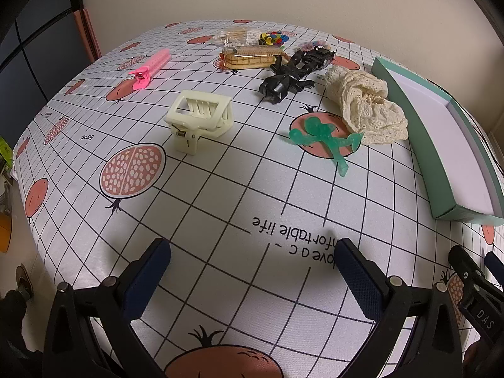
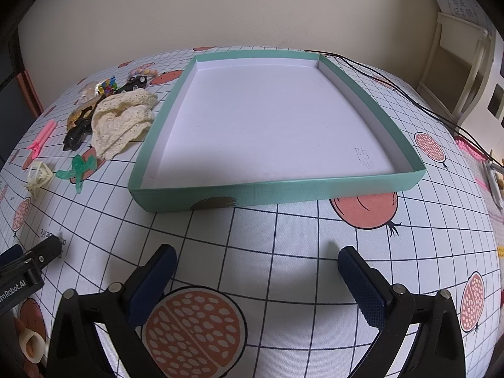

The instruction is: Organize objects

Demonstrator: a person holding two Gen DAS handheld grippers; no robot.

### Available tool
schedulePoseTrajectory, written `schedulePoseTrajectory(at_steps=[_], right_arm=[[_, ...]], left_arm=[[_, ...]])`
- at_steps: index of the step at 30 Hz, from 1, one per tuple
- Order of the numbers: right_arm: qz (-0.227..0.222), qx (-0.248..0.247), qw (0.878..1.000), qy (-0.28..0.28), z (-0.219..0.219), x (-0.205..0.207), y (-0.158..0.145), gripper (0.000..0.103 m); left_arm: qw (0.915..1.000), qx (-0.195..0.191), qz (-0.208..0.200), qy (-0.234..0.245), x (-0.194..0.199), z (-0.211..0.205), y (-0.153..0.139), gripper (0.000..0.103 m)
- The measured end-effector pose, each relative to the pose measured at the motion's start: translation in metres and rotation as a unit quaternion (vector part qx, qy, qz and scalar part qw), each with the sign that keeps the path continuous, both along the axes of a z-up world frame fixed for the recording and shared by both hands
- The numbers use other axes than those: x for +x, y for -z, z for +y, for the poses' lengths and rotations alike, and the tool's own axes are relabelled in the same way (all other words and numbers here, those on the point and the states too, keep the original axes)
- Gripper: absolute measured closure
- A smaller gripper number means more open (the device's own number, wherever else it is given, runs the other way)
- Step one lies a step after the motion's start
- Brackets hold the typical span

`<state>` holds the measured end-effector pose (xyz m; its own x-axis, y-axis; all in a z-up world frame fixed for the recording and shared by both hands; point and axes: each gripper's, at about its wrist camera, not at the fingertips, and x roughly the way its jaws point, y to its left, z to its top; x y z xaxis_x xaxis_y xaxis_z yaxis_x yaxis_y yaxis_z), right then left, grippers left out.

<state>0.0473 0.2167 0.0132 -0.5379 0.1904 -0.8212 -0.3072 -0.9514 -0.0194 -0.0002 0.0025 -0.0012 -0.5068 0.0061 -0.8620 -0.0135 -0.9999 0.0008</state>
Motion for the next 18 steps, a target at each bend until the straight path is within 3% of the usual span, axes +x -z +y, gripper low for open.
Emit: schedulePoseTrajectory(at_steps=[18], right_arm=[[-0.002, -0.001, 1.000, -0.004, 0.0015, 0.0040, 0.0004, 0.000]], left_arm=[[1.0000, 0.000, -0.006, 0.001, 0.0004, 0.0020, 0.0014, 0.000]])
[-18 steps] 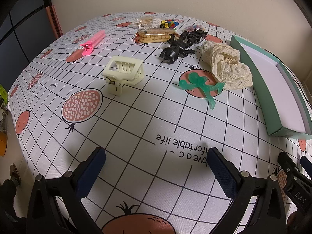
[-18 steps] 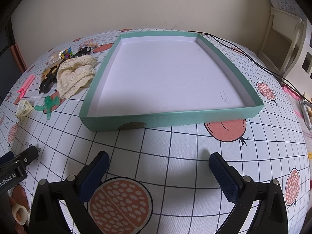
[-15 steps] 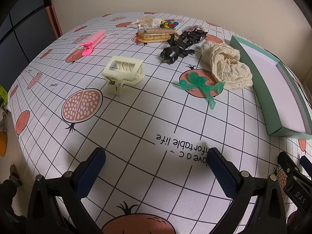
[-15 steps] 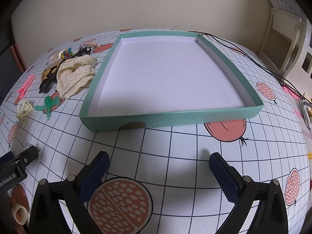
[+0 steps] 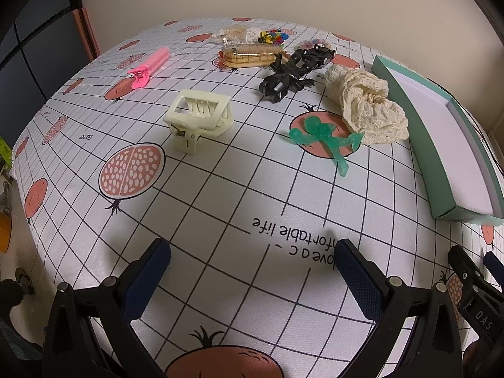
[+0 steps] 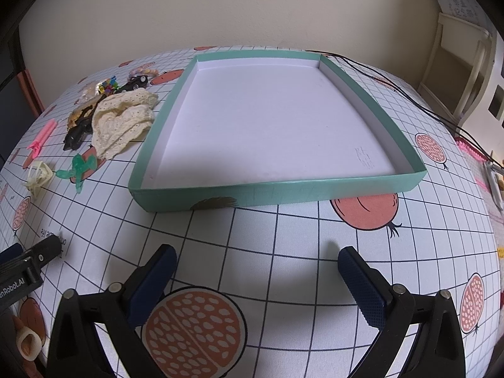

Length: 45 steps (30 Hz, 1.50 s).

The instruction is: Organize objects

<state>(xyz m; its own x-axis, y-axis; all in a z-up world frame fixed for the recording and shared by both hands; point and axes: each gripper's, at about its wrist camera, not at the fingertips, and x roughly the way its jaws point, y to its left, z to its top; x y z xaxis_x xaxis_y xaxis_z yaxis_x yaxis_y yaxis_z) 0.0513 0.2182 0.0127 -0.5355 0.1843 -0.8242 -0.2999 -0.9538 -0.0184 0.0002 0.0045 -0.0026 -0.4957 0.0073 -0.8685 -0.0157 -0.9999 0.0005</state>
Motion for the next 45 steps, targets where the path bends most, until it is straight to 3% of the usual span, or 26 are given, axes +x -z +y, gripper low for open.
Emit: schedulePoseTrajectory(at_steps=[6, 11, 19, 27, 32, 45], right_arm=[[-0.019, 0.000, 1.000, -0.002, 0.001, -0.001, -0.003, 0.001], [-0.018, -0.008, 1.000, 0.006, 0.001, -0.004, -0.019, 0.001], [0.014, 0.019, 1.000, -0.020, -0.014, -0.015, -0.081, 0.002], [0.018, 0.035, 0.997, -0.062, -0.030, -0.056, -0.126, 0.008], [0.014, 0.007, 0.996, -0.083, -0.038, -0.088, -0.124, 0.013], [-0.006, -0.008, 0.990, -0.143, -0.072, -0.150, -0.095, 0.014]], left_arm=[[0.9998, 0.008, -0.019, -0.006, -0.003, -0.003, -0.004, 0.000], [0.9996, 0.010, -0.021, -0.015, -0.009, -0.005, -0.026, 0.000], [0.9992, 0.028, -0.029, -0.009, -0.035, -0.012, -0.073, 0.000], [0.9990, 0.024, -0.031, -0.023, -0.083, -0.036, -0.093, 0.000], [0.9983, 0.025, -0.038, -0.037, -0.110, -0.051, -0.091, 0.007], [0.9965, 0.010, -0.072, -0.042, -0.156, -0.050, -0.069, 0.014]])
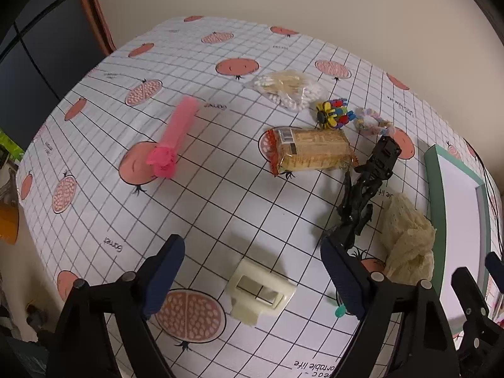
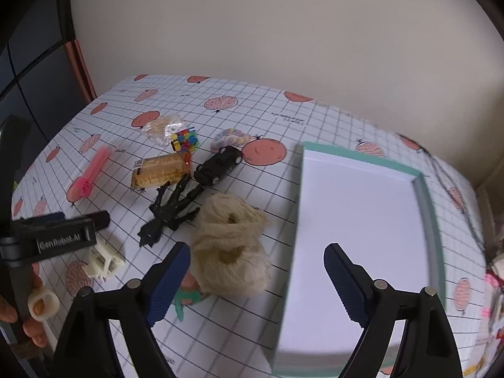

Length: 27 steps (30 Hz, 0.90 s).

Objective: Organize objects
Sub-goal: 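Grasp the cream lace cloth with the right tool while the left tool grasps the cream plastic clip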

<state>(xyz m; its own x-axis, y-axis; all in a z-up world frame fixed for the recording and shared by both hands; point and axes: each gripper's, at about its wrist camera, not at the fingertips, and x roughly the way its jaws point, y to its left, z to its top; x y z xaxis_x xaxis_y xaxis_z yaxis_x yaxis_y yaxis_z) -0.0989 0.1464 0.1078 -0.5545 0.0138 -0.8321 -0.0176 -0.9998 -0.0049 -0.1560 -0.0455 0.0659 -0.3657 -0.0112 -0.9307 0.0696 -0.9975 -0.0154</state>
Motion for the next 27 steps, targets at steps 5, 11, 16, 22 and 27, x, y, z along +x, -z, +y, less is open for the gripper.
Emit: schedulePoseTrajectory(at_steps=[5, 11, 16, 22, 27], right_arm=[[-0.013, -0.008, 1.000, 0.000, -0.005, -0.010, 0.016, 0.016], [-0.042, -0.017, 0.999, 0.009, -0.006, -0.017, 0.037, 0.017], [-0.058, -0.022, 0.998, 0.012, -0.004, -0.018, 0.049, 0.017], [-0.053, -0.014, 0.998, 0.006, -0.004, -0.017, 0.054, 0.017], [-0.056, -0.023, 0.998, -0.008, -0.008, -0.019, 0.057, 0.019]], left_arm=[[0.9998, 0.005, -0.019, -0.004, -0.001, -0.002, 0.015, 0.014], [0.9991, 0.003, -0.042, -0.010, 0.003, -0.003, 0.028, 0.014], [0.9979, 0.005, -0.064, -0.006, 0.005, 0.000, 0.039, 0.014], [0.9973, 0.000, -0.072, -0.017, 0.005, 0.004, 0.043, 0.014], [0.9973, -0.006, -0.070, -0.022, 0.004, 0.009, 0.042, 0.014]])
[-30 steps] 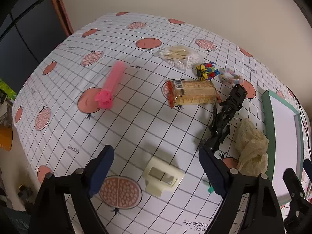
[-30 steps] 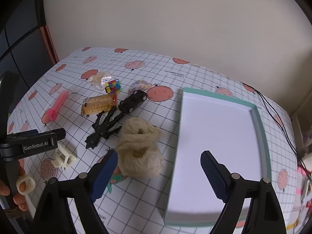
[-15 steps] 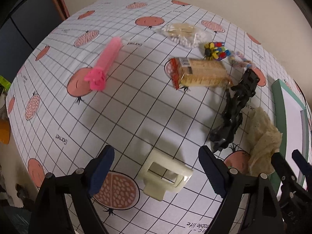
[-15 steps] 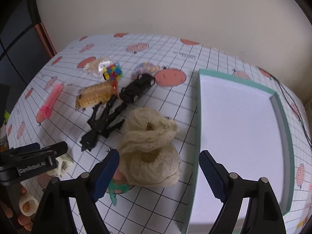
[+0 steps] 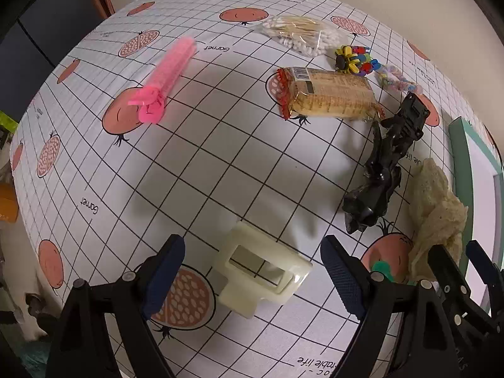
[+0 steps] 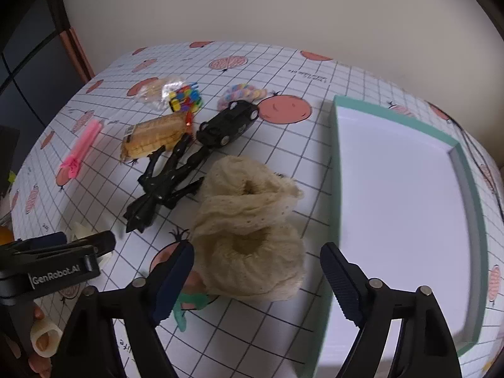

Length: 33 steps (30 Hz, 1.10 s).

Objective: Organize objects
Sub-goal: 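Grasp the cream lace cloth with the right tool while the left tool grasps the cream plastic clip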

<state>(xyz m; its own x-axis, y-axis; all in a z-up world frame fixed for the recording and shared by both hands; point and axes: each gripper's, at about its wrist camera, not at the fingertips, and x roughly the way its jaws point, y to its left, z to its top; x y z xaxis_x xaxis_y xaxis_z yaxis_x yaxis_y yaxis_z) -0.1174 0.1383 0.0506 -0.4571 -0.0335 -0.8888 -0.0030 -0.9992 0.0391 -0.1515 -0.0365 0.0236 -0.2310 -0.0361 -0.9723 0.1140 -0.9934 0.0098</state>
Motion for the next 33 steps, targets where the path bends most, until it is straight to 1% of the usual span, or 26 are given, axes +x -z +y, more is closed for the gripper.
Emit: schedulePoseTrajectory(at_steps=[2, 5, 8, 10, 13, 16, 22, 25, 28, 30, 31, 33], right_arm=[[-0.007, 0.003, 1.000, 0.003, -0.001, -0.001, 0.005, 0.019], [-0.013, -0.001, 1.000, 0.007, 0.000, -0.002, 0.010, 0.020], [-0.011, 0.001, 1.000, 0.003, -0.003, -0.004, 0.013, 0.020], [-0.011, 0.004, 1.000, 0.000, -0.006, -0.004, 0.013, 0.020], [-0.020, -0.003, 1.000, -0.006, -0.009, -0.005, 0.018, 0.025], [-0.026, -0.004, 1.000, -0.005, -0.009, -0.006, 0.023, 0.027], [-0.027, -0.005, 1.000, 0.001, -0.010, -0.005, 0.026, 0.029], [-0.026, 0.006, 1.000, -0.004, -0.012, -0.003, 0.027, 0.031], [-0.025, 0.017, 1.000, 0.000, -0.011, -0.002, 0.026, 0.041], [-0.023, 0.023, 0.999, 0.005, -0.009, -0.002, 0.026, 0.053], [-0.023, 0.023, 0.999, 0.007, -0.007, -0.001, 0.025, 0.054], [-0.022, 0.022, 0.999, 0.011, -0.004, 0.000, 0.025, 0.064]], left_arm=[[1.0000, -0.002, -0.004, 0.004, 0.000, 0.004, 0.001, 0.015], [1.0000, -0.001, -0.007, 0.005, -0.002, 0.006, 0.002, 0.021], [0.9999, 0.002, -0.009, -0.004, -0.003, 0.006, 0.003, 0.024], [0.9998, 0.006, -0.016, -0.008, -0.004, 0.007, 0.006, 0.030], [0.9999, 0.003, -0.013, -0.007, -0.005, 0.011, 0.005, 0.035], [0.9999, 0.003, -0.009, -0.003, -0.008, 0.016, 0.002, 0.042], [1.0000, 0.002, -0.008, -0.001, -0.014, 0.021, -0.001, 0.043], [1.0000, 0.002, -0.008, 0.000, -0.017, 0.023, -0.003, 0.043], [1.0000, 0.002, -0.008, 0.000, -0.014, 0.023, -0.003, 0.043], [1.0000, 0.002, -0.008, 0.000, -0.013, 0.020, -0.002, 0.043], [1.0000, 0.003, -0.008, 0.000, -0.014, 0.021, -0.003, 0.043], [1.0000, 0.003, -0.008, 0.000, -0.012, 0.021, -0.003, 0.043]])
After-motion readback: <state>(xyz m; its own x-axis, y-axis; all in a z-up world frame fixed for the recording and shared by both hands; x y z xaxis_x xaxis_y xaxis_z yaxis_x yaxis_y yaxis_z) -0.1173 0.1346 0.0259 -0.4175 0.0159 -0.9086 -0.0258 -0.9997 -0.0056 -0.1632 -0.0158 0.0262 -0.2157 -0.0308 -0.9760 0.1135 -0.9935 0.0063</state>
